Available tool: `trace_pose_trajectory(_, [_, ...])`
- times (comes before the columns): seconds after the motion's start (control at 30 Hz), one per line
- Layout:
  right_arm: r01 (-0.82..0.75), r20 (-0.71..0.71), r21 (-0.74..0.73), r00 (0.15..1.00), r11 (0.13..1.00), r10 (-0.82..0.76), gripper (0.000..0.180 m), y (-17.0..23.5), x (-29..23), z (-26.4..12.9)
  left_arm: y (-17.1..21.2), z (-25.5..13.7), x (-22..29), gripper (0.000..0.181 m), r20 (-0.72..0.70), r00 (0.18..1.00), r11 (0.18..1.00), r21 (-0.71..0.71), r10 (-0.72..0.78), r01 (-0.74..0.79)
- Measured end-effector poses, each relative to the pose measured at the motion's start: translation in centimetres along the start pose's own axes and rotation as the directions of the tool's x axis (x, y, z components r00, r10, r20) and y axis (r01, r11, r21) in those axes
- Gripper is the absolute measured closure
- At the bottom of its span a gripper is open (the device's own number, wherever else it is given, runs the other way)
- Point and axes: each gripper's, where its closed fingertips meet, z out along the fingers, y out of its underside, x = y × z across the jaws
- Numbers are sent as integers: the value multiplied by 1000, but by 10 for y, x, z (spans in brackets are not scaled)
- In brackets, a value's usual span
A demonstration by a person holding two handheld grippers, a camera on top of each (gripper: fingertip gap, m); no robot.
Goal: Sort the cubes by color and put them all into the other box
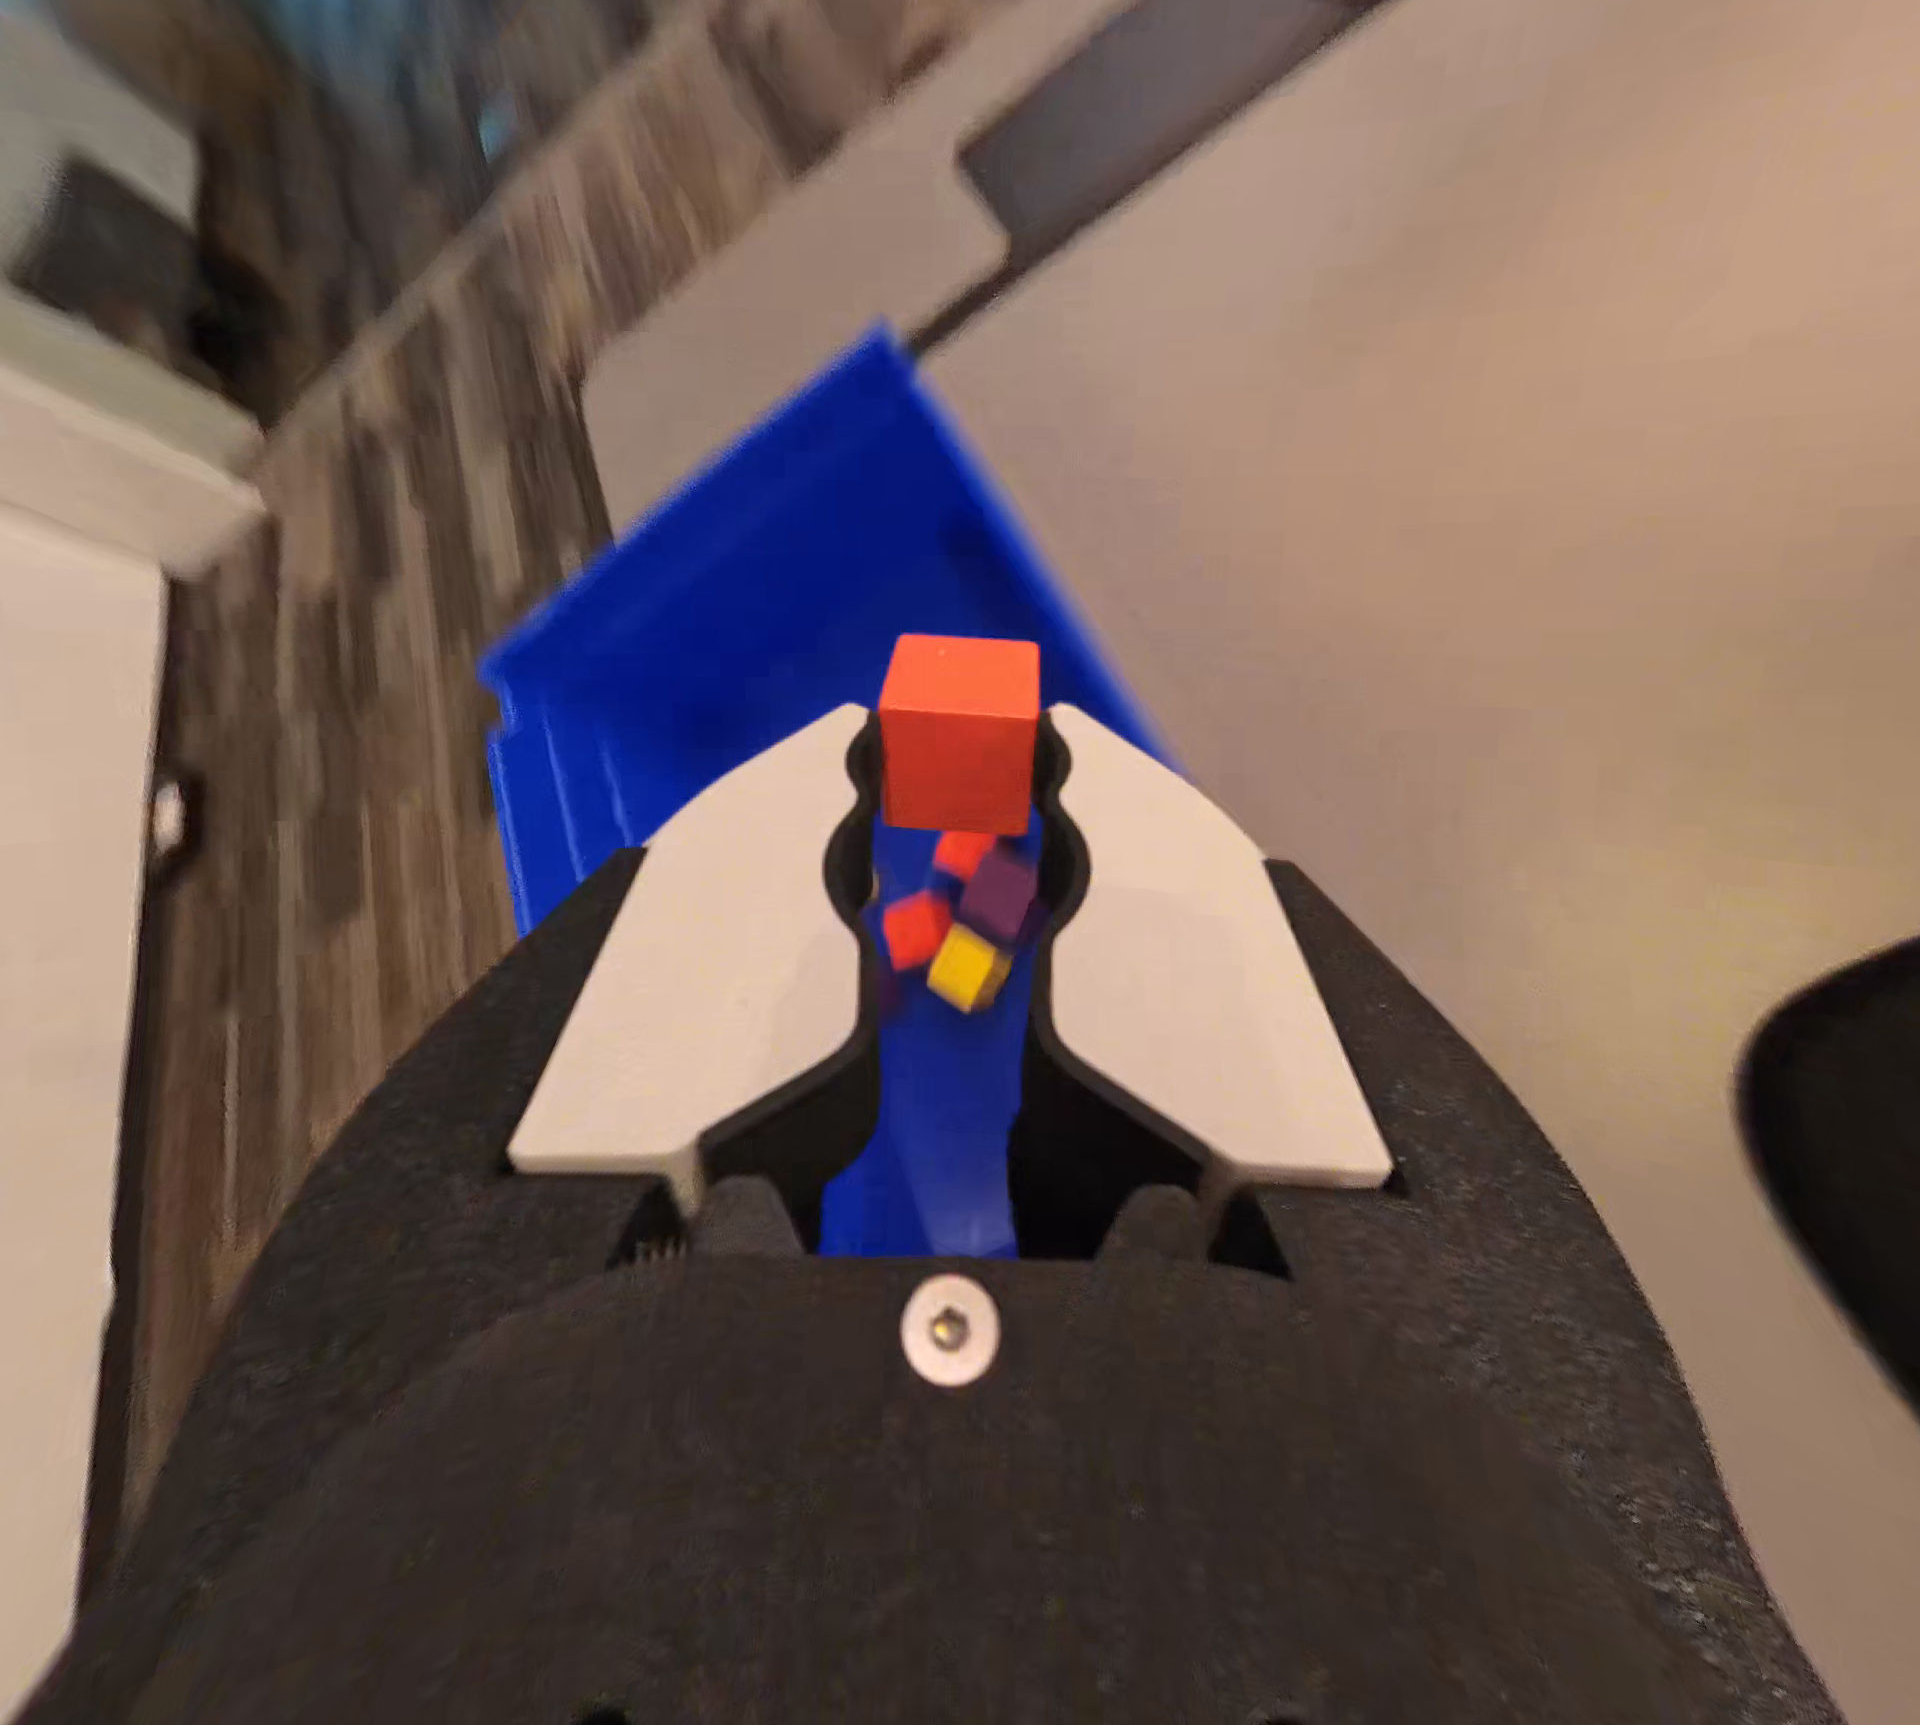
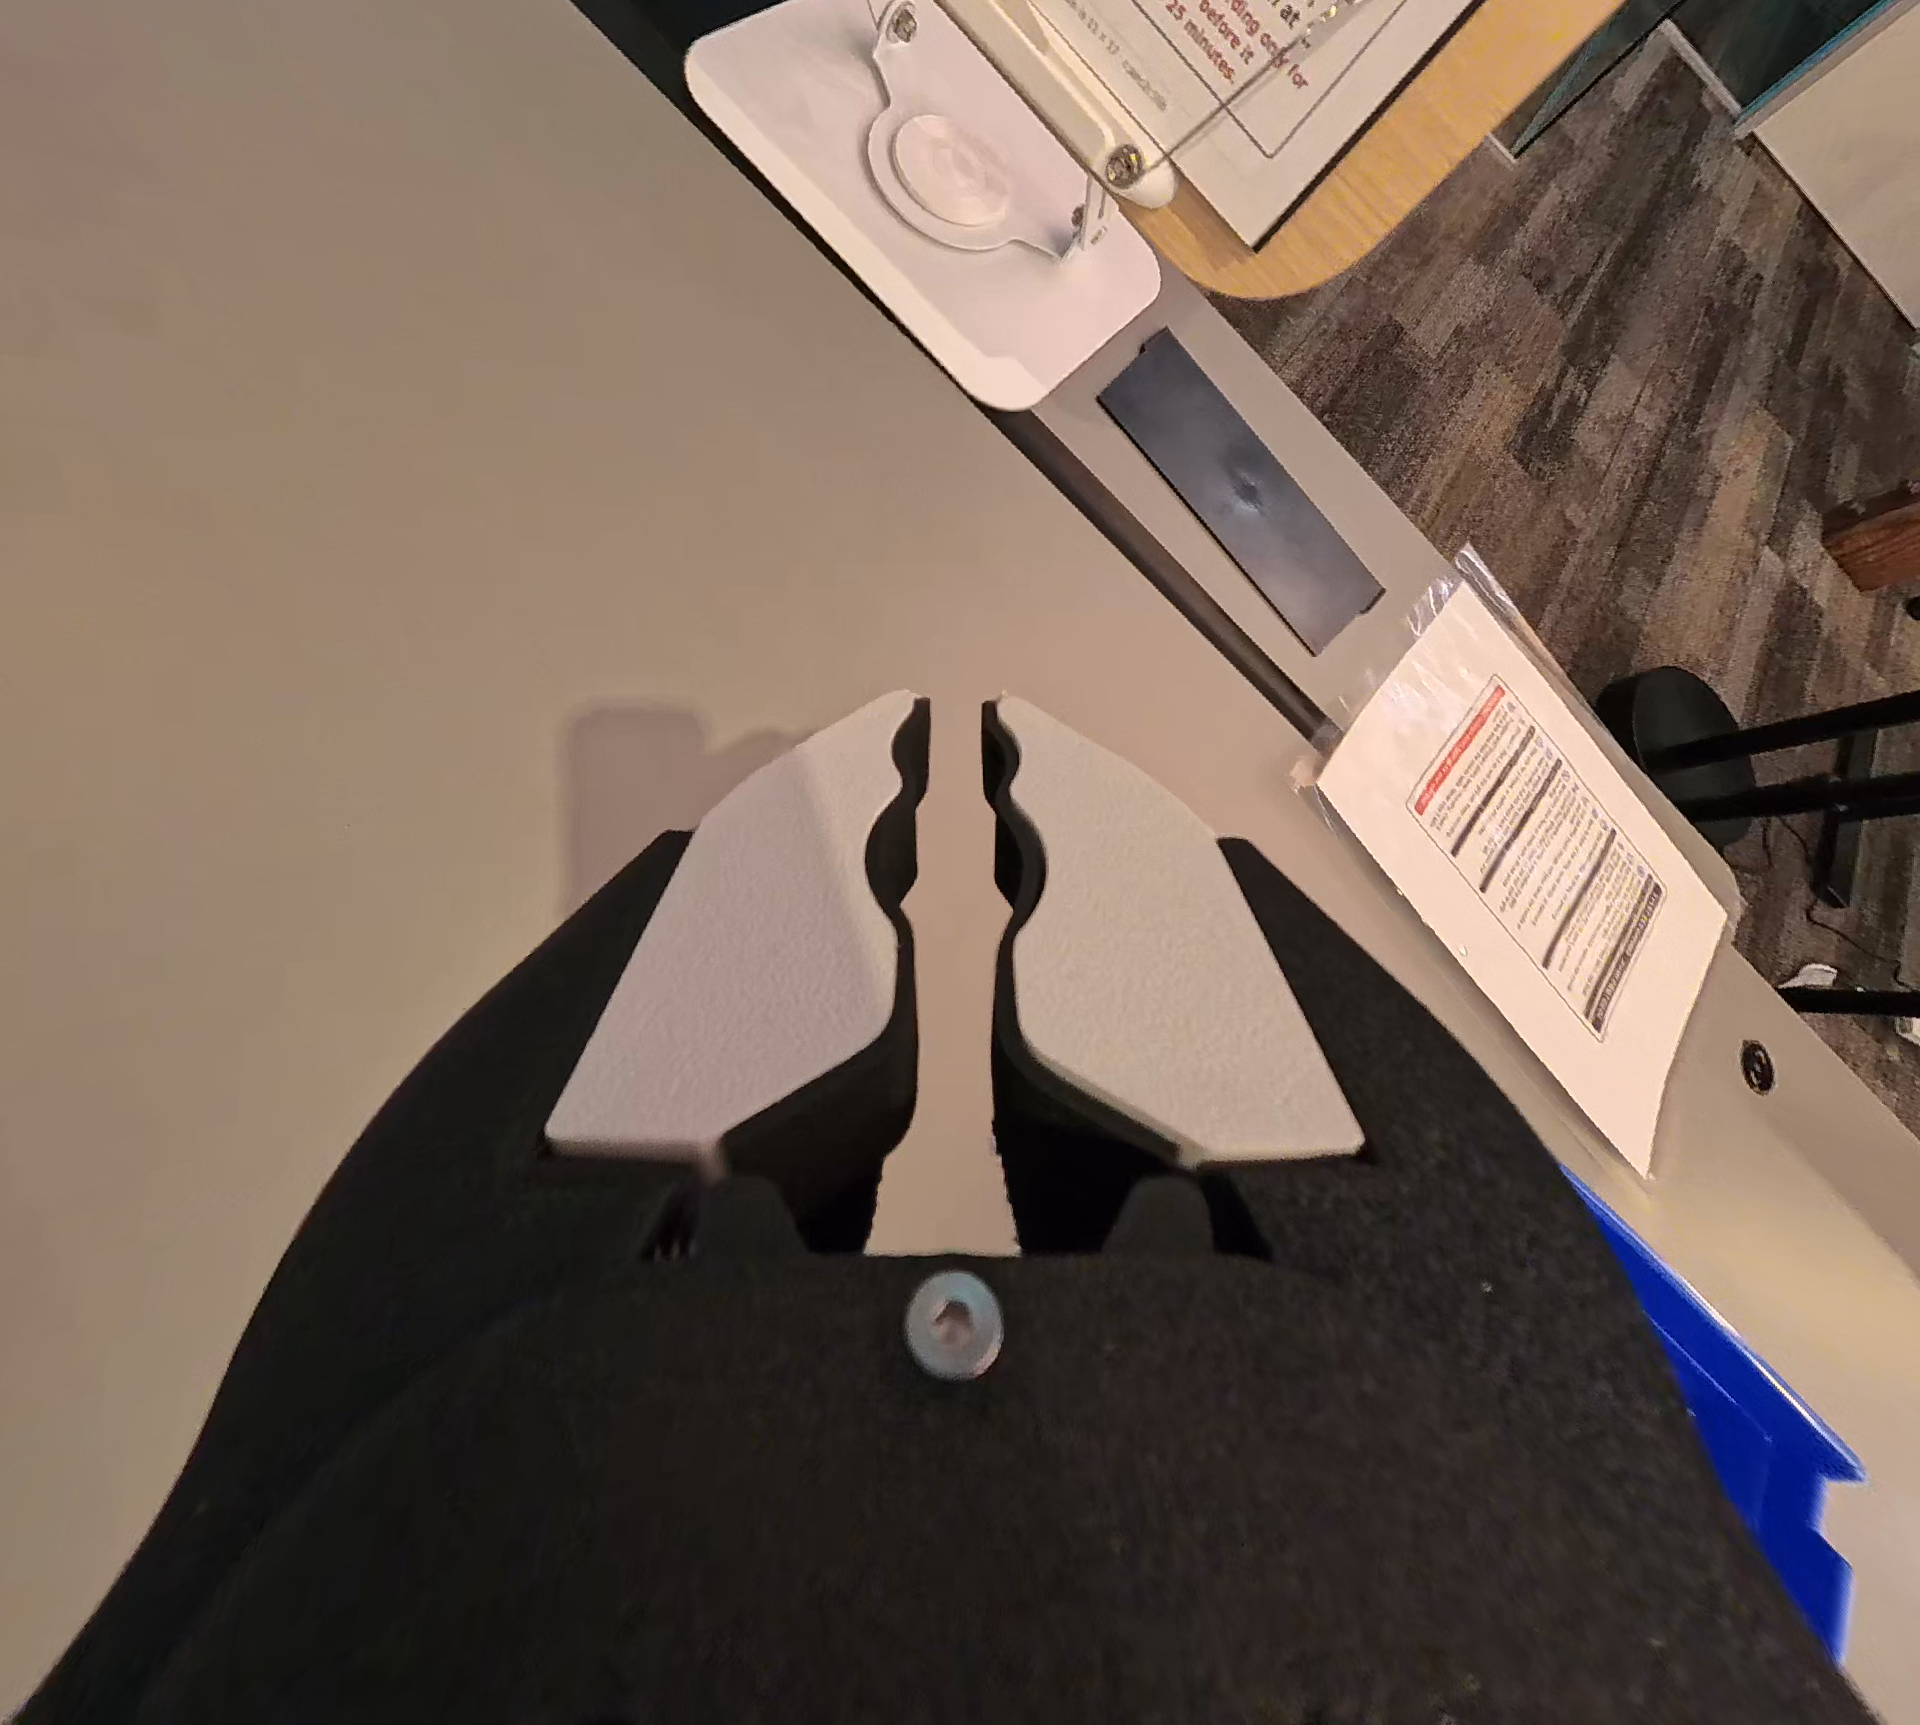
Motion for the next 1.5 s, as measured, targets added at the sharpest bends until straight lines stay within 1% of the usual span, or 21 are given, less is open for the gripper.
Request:
trace_pose_trajectory(0.1, [-2, 11, 37, 1000, 999, 1, 170, -10, -9, -1, -56, -7, 40, 153, 8, 997, 981, 175, 79, -80])
trace_pose_trajectory(0.17, [3, 3, 67, 1000, 998, -4, 170, -18, -13, -5, -90, -7, 73, 153, 9, 992, 952, 280, 127, -124])
trace_pose_trajectory(0.3, [76, -10, 126, 997, 989, -75, 170, -31, -23, -13, -147, -4, 148, 153, -80, 980, 880, 458, 182, -126])
trace_pose_trajectory(0.37, [109, -14, 142, 994, 984, -108, 170, -36, -29, -16, -170, -1, 183, 153, -122, 967, 845, 519, 224, -130])
trace_pose_trajectory(0.43, [118, 1, 148, 993, 982, -120, 170, -38, -35, -18, -190, 3, 210, 153, -129, 958, 813, 565, 258, -143])
trace_pose_trajectory(0.53, [133, -18, 150, 991, 980, -131, 170, -40, -35, -21, -214, 11, 247, 153, -167, 936, 783, 603, 310, -152])
trace_pose_trajectory(0.6, [113, -6, 168, 994, 979, -114, 169, -43, -37, -24, -227, 17, 264, 153, -164, 929, 764, 625, 331, -162])
trace_pose_trajectory(0.7, [48, 58, 208, 996, 977, -62, 166, -50, -46, -26, -243, 24, 284, 153, -158, 926, 742, 650, 342, -163])
trace_pose_trajectory(0.83, [-24, 117, 221, 993, 975, -2, 159, -56, -59, -21, -258, 30, 307, 154, -160, 924, 726, 669, 346, -156])
trace_pose_trajectory(0.97, [-113, 172, 208, 982, 972, 78, 147, -59, -68, -11, -268, 36, 319, 153, -126, 932, 712, 681, 341, -169])
trace_pose_trajectory(1.03, [-156, 184, 215, 976, 964, 117, 147, -61, -68, -8, -270, 39, 323, 154, -108, 933, 713, 677, 342, -183])
trace_pose_trajectory(1.3, [-194, 219, 228, 965, 954, 144, 142, -64, -70, -8, -266, 43, 331, 154, -90, 929, 703, 681, 358, -205])
trace_pose_trajectory(1.37, [-210, 251, 223, 956, 952, 152, 139, -64, -76, -6, -267, 41, 330, 153, -90, 931, 698, 688, 353, -198])
trace_pose_trajectory(1.5, [-231, 325, 154, 930, 961, 171, 132, -57, -89, 6, -269, 34, 328, 153, -51, 932, 667, 713, 358, -217])
